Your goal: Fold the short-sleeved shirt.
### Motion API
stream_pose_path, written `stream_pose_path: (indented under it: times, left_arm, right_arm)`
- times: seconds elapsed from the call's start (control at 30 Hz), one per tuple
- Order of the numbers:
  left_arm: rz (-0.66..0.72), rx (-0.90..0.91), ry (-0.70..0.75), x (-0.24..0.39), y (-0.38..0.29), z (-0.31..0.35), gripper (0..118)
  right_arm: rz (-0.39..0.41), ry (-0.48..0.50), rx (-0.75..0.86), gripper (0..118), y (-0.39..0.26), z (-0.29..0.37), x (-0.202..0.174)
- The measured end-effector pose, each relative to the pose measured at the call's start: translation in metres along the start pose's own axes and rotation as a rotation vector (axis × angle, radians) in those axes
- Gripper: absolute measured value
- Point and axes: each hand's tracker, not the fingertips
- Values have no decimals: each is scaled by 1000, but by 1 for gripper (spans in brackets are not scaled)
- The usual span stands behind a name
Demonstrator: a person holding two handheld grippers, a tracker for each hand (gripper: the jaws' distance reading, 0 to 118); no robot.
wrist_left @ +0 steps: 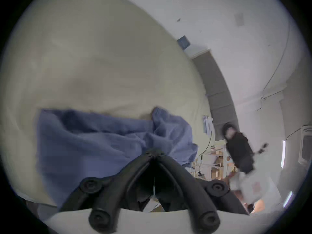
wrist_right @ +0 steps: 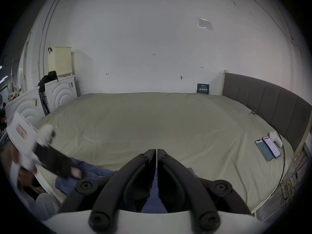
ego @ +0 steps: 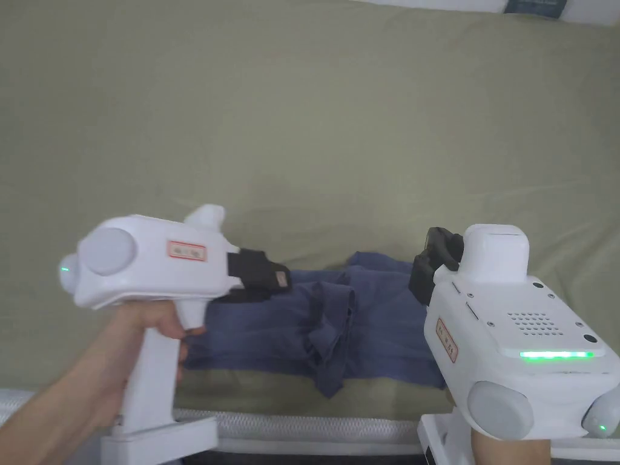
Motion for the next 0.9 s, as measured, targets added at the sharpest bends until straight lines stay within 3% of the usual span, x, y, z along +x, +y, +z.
stream_pose_path:
  times: [0.2,0.33,0.4,0.43,0.47,0.5,0.53,0.67,0.8,0.83,0.87,0.9]
  left_arm:
    - [-39,16,228,-43,-4,68,1]
    - [12,-52,145,-72,-13,67,4]
    - [29,-56,114,-81,-13,61,35]
    - [23,-54,126,-84,-12,56,59]
    - [15,-52,130,-86,-12,51,96]
    - [14,-57,127,-89,-11,45,114]
    - [15,-82,99,-93,-9,38,116]
    - [127,-108,-81,-103,-7,8,116]
    - [153,-60,-125,-99,-4,-8,113]
    - [163,-37,-119,-96,-6,-6,96]
    - [160,-26,-47,-92,-6,-10,25]
    - [136,-12,21,-87,-10,-13,9]
  right_arm:
    - [7,24,23,8,4,-2,-14]
    - [20,26,14,8,3,-3,-17]
    - [27,21,10,8,2,-3,-17]
    - [31,17,5,8,2,-3,-16]
    - [32,12,0,8,3,-3,-16]
    - [32,11,0,8,3,-3,-15]
    - [32,9,0,8,3,-3,-14]
    - [34,-4,-2,8,5,-6,-11]
    - [21,-11,-7,8,7,-6,-8]
    - [21,-12,-11,8,8,-6,-7]
    - [23,-13,-12,8,8,-6,-6]
    - [26,-15,-10,8,8,-6,-5]
